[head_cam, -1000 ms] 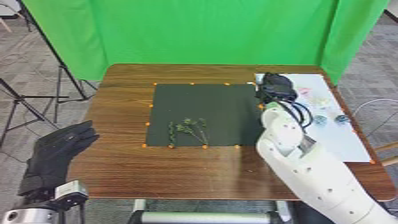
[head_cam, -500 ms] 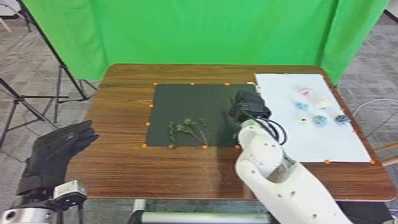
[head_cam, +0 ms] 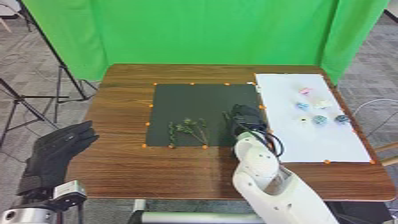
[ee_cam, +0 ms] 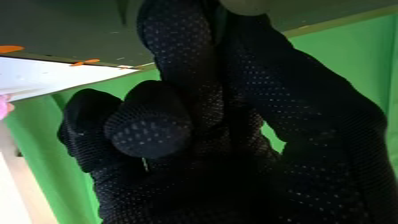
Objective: Arrange flowers
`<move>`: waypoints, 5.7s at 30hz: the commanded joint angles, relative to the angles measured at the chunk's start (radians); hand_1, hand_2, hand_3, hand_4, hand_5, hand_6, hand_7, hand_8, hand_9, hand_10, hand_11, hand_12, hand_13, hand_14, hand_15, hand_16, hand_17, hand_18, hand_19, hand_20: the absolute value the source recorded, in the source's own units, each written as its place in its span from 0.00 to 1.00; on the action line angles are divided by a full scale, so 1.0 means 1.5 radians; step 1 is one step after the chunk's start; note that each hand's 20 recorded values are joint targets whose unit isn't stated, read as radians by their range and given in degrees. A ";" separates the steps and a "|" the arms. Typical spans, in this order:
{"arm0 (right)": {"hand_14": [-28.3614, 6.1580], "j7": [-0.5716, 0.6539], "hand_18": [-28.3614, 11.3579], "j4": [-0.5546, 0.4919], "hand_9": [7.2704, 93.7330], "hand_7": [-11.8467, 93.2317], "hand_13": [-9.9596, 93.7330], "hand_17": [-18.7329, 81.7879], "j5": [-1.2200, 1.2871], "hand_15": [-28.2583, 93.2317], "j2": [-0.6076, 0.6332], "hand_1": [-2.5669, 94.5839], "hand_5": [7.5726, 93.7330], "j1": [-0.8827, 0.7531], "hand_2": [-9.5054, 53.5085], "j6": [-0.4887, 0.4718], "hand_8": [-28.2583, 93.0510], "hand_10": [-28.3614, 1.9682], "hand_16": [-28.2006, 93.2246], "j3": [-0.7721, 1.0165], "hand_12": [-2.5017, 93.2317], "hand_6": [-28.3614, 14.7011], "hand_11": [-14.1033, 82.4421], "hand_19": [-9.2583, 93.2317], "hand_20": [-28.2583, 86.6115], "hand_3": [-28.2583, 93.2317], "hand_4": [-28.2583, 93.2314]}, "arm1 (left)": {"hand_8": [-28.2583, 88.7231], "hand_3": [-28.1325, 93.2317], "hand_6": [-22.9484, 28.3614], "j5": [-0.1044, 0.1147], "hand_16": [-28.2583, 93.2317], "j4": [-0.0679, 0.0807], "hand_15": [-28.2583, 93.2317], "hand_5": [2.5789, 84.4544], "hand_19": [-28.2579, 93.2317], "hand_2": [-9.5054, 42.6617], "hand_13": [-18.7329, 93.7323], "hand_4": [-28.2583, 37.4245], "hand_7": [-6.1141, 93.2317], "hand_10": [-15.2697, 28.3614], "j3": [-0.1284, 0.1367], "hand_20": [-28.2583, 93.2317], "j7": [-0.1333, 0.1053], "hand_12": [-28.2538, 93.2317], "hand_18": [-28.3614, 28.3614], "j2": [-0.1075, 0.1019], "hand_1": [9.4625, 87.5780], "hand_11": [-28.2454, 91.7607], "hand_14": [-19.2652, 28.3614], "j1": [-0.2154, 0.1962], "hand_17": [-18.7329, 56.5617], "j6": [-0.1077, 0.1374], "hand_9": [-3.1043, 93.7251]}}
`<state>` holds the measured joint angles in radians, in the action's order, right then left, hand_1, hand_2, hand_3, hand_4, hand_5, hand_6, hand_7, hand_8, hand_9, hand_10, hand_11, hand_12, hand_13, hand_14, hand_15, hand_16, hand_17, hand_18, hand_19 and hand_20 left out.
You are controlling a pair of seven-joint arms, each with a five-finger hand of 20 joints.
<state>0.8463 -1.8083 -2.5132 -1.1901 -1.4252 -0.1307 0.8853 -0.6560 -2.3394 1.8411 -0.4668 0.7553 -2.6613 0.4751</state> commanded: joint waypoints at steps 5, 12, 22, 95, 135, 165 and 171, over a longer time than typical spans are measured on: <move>0.60 0.014 0.18 -0.001 0.94 0.35 0.88 0.74 -0.009 0.81 0.002 0.56 0.90 -0.002 0.00 0.024 0.43 0.51 0.44 -0.015 0.36 0.56 0.47 1.00 0.60 0.89 0.02 | 0.17 0.92 0.74 0.019 0.14 -0.005 0.71 0.58 0.70 0.30 0.41 0.25 0.21 0.85 0.002 0.36 -0.014 0.31 0.88 -0.018 0.24 0.52 0.99 -0.017 0.12 0.015 0.46; 0.59 0.017 0.20 -0.011 0.92 0.37 0.87 0.73 -0.006 0.81 0.000 0.52 0.87 -0.013 0.00 0.011 0.41 0.48 0.43 -0.015 0.32 0.58 0.49 1.00 0.57 0.87 0.02 | 0.17 0.92 0.74 0.016 0.14 -0.006 0.71 0.58 0.70 0.30 0.41 0.26 0.21 0.85 0.003 0.36 -0.010 0.31 0.88 -0.016 0.24 0.52 0.99 -0.017 0.13 0.015 0.46; 0.56 0.022 0.19 -0.013 0.90 0.38 0.86 0.73 0.001 0.81 -0.004 0.50 0.86 -0.012 0.00 0.004 0.40 0.43 0.43 -0.012 0.28 0.56 0.52 1.00 0.56 0.85 0.03 | 0.17 0.92 0.74 0.007 0.14 -0.006 0.71 0.58 0.70 0.30 0.42 0.26 0.21 0.85 0.002 0.36 -0.003 0.31 0.88 -0.005 0.24 0.52 0.99 -0.015 0.13 0.009 0.46; 0.43 -0.010 0.19 -0.015 0.56 0.33 0.72 0.63 0.083 0.81 0.237 0.37 0.57 -0.098 0.08 0.059 0.15 0.33 0.38 0.216 0.19 0.44 0.33 1.00 0.37 0.91 0.04 | 0.17 0.92 0.74 -0.021 0.14 0.001 0.71 0.58 0.70 0.31 0.41 0.25 0.21 0.85 -0.043 0.35 0.027 0.31 0.88 0.006 0.24 0.53 1.00 0.045 0.13 -0.005 0.46; 0.58 0.005 0.25 0.060 0.77 0.40 0.79 0.65 0.054 0.79 0.207 0.53 0.71 -0.077 0.08 0.023 0.23 0.58 0.40 0.159 0.23 0.59 0.36 1.00 0.41 0.83 0.00 | 0.17 0.92 0.74 -0.038 0.14 0.008 0.71 0.58 0.70 0.30 0.41 0.25 0.21 0.85 -0.050 0.35 0.053 0.31 0.88 0.027 0.24 0.53 0.99 0.074 0.12 -0.028 0.46; 0.69 -0.044 0.28 0.030 0.92 0.38 0.84 0.69 -0.008 0.82 0.227 0.57 0.84 -0.026 0.06 0.135 0.37 0.61 0.43 0.128 0.36 0.62 0.42 1.00 0.52 0.87 0.00 | 0.17 0.92 0.74 -0.010 0.14 0.003 0.71 0.58 0.70 0.31 0.41 0.26 0.21 0.85 -0.049 0.35 0.016 0.31 0.88 0.011 0.24 0.53 1.00 0.041 0.12 -0.001 0.46; 0.69 -0.067 0.28 -0.004 0.92 0.37 0.84 0.69 -0.009 0.82 0.230 0.57 0.85 0.018 0.06 0.156 0.37 0.61 0.43 0.095 0.36 0.62 0.42 1.00 0.53 0.87 0.00 | 0.17 0.92 0.74 -0.012 0.14 -0.001 0.71 0.58 0.70 0.31 0.41 0.26 0.21 0.85 -0.041 0.35 0.017 0.31 0.88 0.013 0.24 0.53 0.99 0.032 0.12 0.001 0.46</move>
<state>0.7893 -1.7499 -2.5045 -0.8517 -1.4777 0.0599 1.0668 -0.6762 -2.3293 1.7648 -0.4394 0.7699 -2.5846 0.4648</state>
